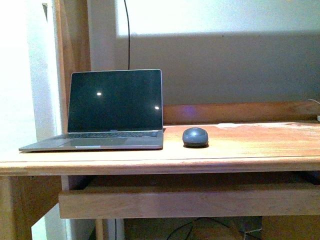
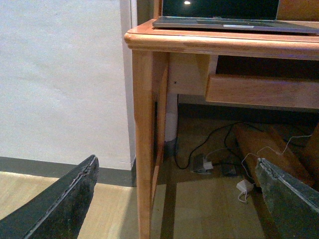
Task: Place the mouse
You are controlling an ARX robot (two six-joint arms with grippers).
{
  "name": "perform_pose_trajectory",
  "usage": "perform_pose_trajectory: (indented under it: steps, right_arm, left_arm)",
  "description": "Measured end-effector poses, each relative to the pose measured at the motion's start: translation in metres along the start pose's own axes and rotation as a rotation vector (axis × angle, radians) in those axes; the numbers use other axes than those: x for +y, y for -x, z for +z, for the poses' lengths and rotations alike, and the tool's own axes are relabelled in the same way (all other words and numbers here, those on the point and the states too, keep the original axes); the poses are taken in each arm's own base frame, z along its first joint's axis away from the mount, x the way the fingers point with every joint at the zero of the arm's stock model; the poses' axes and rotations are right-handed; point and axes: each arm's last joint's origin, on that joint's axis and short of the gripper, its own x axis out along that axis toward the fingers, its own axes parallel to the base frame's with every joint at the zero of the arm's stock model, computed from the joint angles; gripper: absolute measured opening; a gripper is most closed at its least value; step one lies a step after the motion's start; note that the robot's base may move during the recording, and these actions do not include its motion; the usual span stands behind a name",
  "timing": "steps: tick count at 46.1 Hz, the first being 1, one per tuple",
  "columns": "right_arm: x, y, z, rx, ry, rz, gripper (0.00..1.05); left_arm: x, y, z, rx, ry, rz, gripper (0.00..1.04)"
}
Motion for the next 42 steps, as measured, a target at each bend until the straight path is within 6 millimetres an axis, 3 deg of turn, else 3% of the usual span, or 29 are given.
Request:
perform_pose_trajectory:
  steps: [24,42]
  right_arm:
    - [0.0,0.0,0.0,0.0,0.0,0.0,0.98]
    - [0.0,0.0,0.0,0.0,0.0,0.0,0.97]
  left_arm:
    - [0.0,0.0,0.0,0.0,0.0,0.0,0.97]
    - [0.0,0.0,0.0,0.0,0.0,0.0,0.97]
